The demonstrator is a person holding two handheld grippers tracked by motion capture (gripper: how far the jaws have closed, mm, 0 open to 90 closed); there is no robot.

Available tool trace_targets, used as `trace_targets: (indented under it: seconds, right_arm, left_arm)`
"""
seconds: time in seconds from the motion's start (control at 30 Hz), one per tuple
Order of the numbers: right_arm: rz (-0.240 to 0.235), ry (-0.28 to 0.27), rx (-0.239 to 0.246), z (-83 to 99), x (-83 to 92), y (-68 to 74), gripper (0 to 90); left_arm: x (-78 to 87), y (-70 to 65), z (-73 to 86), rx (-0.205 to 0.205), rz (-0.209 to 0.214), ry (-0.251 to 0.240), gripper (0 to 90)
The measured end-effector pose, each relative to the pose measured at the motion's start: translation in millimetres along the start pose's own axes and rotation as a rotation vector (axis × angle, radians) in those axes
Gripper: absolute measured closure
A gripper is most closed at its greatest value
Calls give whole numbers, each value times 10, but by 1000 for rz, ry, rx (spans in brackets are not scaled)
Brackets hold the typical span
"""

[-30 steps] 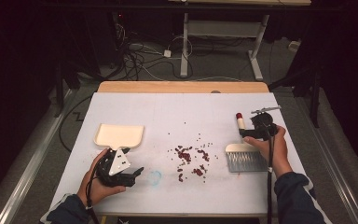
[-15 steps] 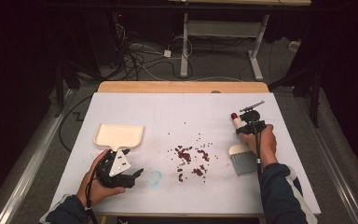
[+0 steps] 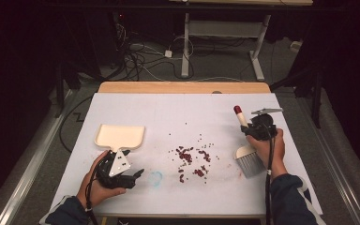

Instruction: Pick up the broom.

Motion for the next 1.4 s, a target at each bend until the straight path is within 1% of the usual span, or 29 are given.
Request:
trace_targets:
  seconds: [0.17,0.3,0.33,0.37,0.4,0.47,0.5,0.57,0.6,0.63,0.67,0.7,0.73,0.77,0.8,0.83,0.87,0.9,0.93,1.0,1.03,1.07,1.13,1.17,1.2,1.23,1.27,1.3,1.4]
  right_arm:
    - [-59,-179,-1,36,430,27,710]
    - [-89,-281,-1,93,699,38,710]
    - [-95,-297,-2,103,762,41,710]
    - [-104,-322,-4,115,828,44,710]
    - [-106,-350,-2,129,910,44,710]
    - [-118,-387,-10,148,1020,55,710]
    - [-120,-407,-8,161,1077,60,710]
    - [-120,-433,-3,179,1181,91,710]
    - [-118,-454,1,185,1232,103,710]
    - [-126,-459,6,184,1272,122,710]
    - [-132,-460,7,183,1305,143,710]
    - [-135,-483,-3,188,1347,167,710]
    - [-142,-487,11,182,1374,198,710]
    - [-146,-476,22,173,1389,243,710]
    - [-145,-499,25,168,1413,286,710]
    - [-141,-503,44,162,1428,341,709]
    - [-139,-495,62,152,1429,404,709]
    - [-149,-506,65,148,1437,464,709]
    - [-167,-514,74,143,1441,526,709]
    - [-178,-501,104,138,1427,660,709]
    - [-182,-507,115,144,1420,727,709]
    - [-183,-504,130,145,1405,789,709]
    - [-196,-507,144,160,1379,904,709]
    - [-208,-506,156,166,1367,961,709]
    - [-211,-498,166,174,1356,1014,709]
    - [-215,-503,170,183,1351,1059,709]
    - [-226,-505,176,190,1350,1105,709]
    - [-231,-499,192,197,1349,1144,709]
    - [-251,-504,197,216,1361,1226,708]
  left_arm:
    - [10,-5,-63,38,6,-20,197]
    - [17,-32,-143,28,9,-43,199]
    - [23,-72,-210,28,24,-61,200]
    - [23,-72,-210,28,24,-61,201]
    - [20,-125,-288,51,63,-85,201]
    - [13,-152,-334,51,76,-95,203]
    - [-5,-219,-446,45,103,-117,207]
    - [-28,-294,-580,39,139,-141,212]
    - [-28,-294,-580,39,139,-141,214]
    - [-52,-383,-746,22,174,-173,215]
    - [-52,-383,-746,22,174,-173,216]
    - [-85,-481,-940,1,213,-208,218]
    - [-85,-481,-940,1,213,-208,221]
    - [-106,-535,-1046,-13,231,-224,221]
    - [-131,-592,-1154,-27,248,-241,222]
    - [-157,-648,-1262,-38,269,-256,224]
    - [-221,-764,-1478,-59,304,-285,224]
    - [-221,-764,-1478,-59,304,-285,225]
    - [-298,-868,-1681,-69,333,-309,226]
    - [-375,-958,-1858,-83,341,-329,227]
    - [-414,-991,-1933,-79,350,-339,230]
    - [-414,-991,-1933,-79,350,-339,234]
    - [-498,-1041,-2053,-67,345,-346,251]
    - [-576,-1069,-2124,-51,350,-354,273]
    - [-613,-1082,-2145,-51,337,-352,299]
    - [-613,-1082,-2145,-51,337,-352,323]
    - [-681,-1092,-2162,-53,315,-343,345]
    - [-708,-1089,-2159,-37,327,-347,372]
    - [-741,-1078,-2139,-31,328,-337,470]
Point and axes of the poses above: each handheld gripper's, and its own axes: x roughly backward along the jaws, z roughly out of its underside, y roughly to its left, the point moved 4 cm from there along -x, roughly forward along the jaws, and after that the axes turned 9 degrees about -x, right-handed, at the moved point
